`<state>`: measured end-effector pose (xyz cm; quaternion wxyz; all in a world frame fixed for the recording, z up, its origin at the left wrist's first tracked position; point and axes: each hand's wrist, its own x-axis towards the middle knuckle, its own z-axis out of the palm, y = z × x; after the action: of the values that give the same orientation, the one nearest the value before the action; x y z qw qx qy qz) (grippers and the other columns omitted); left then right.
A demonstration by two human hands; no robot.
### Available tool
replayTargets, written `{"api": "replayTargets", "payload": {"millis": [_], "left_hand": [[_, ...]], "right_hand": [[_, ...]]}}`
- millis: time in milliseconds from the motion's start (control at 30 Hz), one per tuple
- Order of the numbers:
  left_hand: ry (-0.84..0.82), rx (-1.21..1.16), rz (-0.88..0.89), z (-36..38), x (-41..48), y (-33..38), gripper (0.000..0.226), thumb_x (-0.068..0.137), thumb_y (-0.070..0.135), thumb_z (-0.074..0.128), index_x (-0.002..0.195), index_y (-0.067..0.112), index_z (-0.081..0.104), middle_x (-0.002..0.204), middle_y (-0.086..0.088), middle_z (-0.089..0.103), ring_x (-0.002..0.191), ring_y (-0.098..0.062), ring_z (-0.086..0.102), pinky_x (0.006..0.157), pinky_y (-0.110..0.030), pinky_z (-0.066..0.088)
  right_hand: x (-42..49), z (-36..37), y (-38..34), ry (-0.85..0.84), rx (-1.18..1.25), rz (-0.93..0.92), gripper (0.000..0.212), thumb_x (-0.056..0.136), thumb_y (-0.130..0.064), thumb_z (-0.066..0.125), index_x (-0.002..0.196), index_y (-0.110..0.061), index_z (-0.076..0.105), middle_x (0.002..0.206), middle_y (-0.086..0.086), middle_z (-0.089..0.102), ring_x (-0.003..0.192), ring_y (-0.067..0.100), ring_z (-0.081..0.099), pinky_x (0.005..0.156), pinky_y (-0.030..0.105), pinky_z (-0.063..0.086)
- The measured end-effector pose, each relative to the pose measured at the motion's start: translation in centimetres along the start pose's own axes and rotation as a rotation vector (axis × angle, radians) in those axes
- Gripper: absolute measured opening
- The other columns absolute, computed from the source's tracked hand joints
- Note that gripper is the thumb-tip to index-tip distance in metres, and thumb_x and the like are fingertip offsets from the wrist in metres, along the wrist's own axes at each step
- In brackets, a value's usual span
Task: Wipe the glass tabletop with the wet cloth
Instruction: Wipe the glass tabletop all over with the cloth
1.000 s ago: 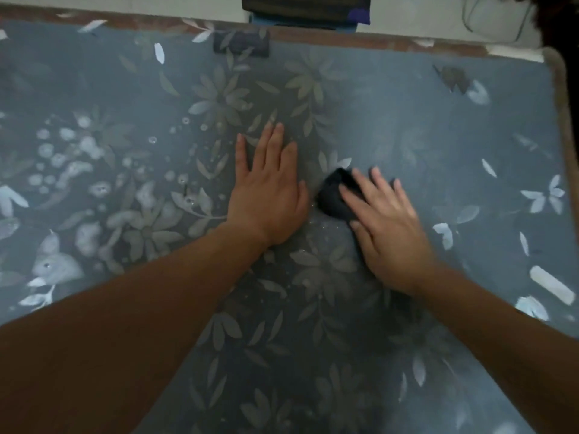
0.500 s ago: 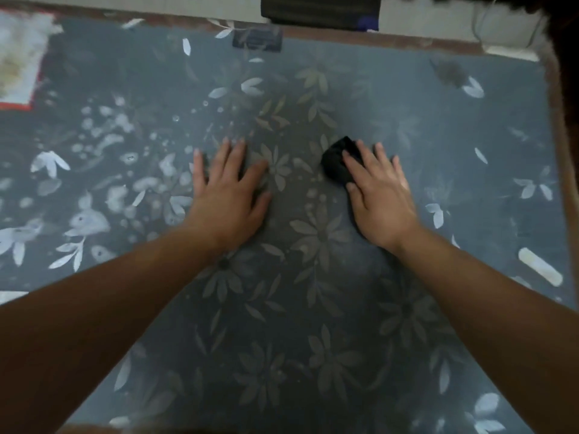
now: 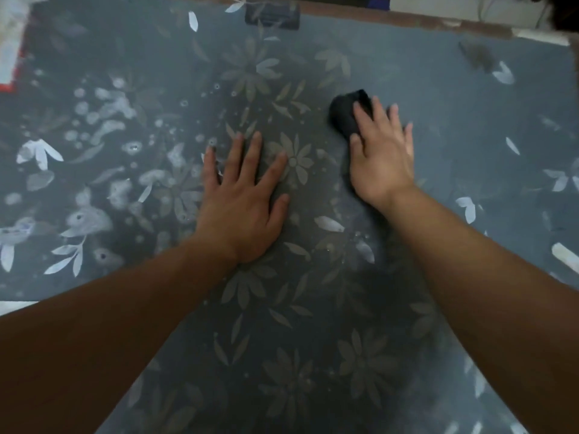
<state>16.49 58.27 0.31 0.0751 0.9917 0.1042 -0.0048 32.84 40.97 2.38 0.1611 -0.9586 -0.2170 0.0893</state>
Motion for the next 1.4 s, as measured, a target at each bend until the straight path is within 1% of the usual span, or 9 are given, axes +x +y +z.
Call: {"api": "replayTargets", "payload": {"millis": [133,233,400,600,700,833,1067,1233,1400], "left_hand": [[0.007,0.007,0.011,0.3,-0.2,-0.1,0.063,0.103,0.056,0.022,0.161,0.030,0.024,0.172,-0.014,0.013,0.159,-0.034,0.005,0.123,-0.067,0.002],[0.002,-0.009,0.007,0.3,-0.3,0.0,0.063,0.103,0.054,0.023,0.162,0.029,0.023,0.172,-0.013,0.011,0.160,-0.033,0.002,0.123,-0.067,0.001],[0.011,-0.021,0.017,0.5,-0.2,-0.3,0.062,0.104,0.051,0.022,0.162,0.030,0.021,0.172,-0.013,0.011,0.160,-0.033,0.000,0.123,-0.066,0.000],[-0.004,-0.047,0.016,-0.1,-0.2,0.0,0.063,0.101,0.047,0.028,0.161,0.028,0.027,0.171,-0.015,0.014,0.159,-0.035,0.004,0.123,-0.068,0.002],[-0.007,-0.056,0.016,-0.1,-0.2,-0.1,0.063,0.101,0.047,0.028,0.161,0.028,0.027,0.171,-0.015,0.013,0.159,-0.035,0.004,0.123,-0.068,0.001],[-0.008,-0.062,0.016,0.0,-0.2,-0.2,0.061,0.103,0.046,0.027,0.161,0.028,0.025,0.172,-0.013,0.011,0.159,-0.033,0.002,0.123,-0.068,0.000],[-0.009,-0.085,0.013,-0.3,-0.2,-0.1,0.059,0.102,0.043,0.031,0.159,0.027,0.030,0.172,-0.013,0.013,0.159,-0.033,0.004,0.123,-0.067,-0.002],[0.033,-0.117,0.042,0.1,-0.3,-0.3,0.054,0.101,0.039,0.033,0.154,0.026,0.036,0.170,-0.012,0.020,0.159,-0.030,0.007,0.122,-0.069,0.000],[0.035,-0.142,0.042,-0.3,-0.4,-0.2,0.054,0.100,0.037,0.036,0.152,0.025,0.040,0.170,-0.012,0.022,0.159,-0.031,0.009,0.122,-0.070,0.000]], "right_hand": [[-7.8,0.9,-0.6,-0.058,-0.058,-0.226,0.053,0.101,-0.027,0.034,0.154,-0.023,0.034,0.166,0.002,0.021,0.154,0.031,0.013,0.124,0.053,0.008],[-11.6,0.6,0.4,-0.127,-0.085,-0.273,0.051,0.102,-0.028,0.034,0.152,-0.021,0.038,0.165,0.004,0.025,0.154,0.030,0.015,0.124,0.054,0.011],[-2.6,0.3,-0.7,-0.023,-0.021,-0.054,0.052,0.105,-0.027,0.035,0.156,-0.024,0.029,0.167,0.002,0.018,0.155,0.029,0.007,0.125,0.047,-0.001],[-15.7,1.9,-1.7,-0.099,-0.142,-0.187,0.054,0.100,-0.030,0.033,0.153,-0.021,0.035,0.165,0.005,0.024,0.153,0.032,0.017,0.122,0.057,0.017],[-12.7,1.2,-1.1,-0.106,-0.113,-0.187,0.052,0.101,-0.030,0.034,0.152,-0.022,0.038,0.164,0.004,0.026,0.153,0.032,0.016,0.123,0.056,0.014],[-7.8,1.0,-1.4,0.016,-0.053,0.013,0.054,0.103,-0.030,0.031,0.156,-0.024,0.030,0.167,0.003,0.020,0.154,0.031,0.010,0.125,0.050,0.004],[-20.6,1.9,-1.1,-0.117,-0.107,-0.123,0.052,0.101,-0.028,0.034,0.152,-0.019,0.038,0.164,0.007,0.026,0.152,0.034,0.019,0.121,0.059,0.017],[-12.8,0.6,0.2,0.067,-0.004,0.214,0.052,0.105,-0.029,0.032,0.157,-0.023,0.028,0.167,0.003,0.018,0.155,0.028,0.007,0.126,0.047,0.002],[-23.5,4.0,-4.9,-0.008,-0.113,0.040,0.055,0.099,-0.028,0.035,0.153,-0.021,0.033,0.166,0.006,0.022,0.153,0.034,0.016,0.123,0.055,0.012]]}}
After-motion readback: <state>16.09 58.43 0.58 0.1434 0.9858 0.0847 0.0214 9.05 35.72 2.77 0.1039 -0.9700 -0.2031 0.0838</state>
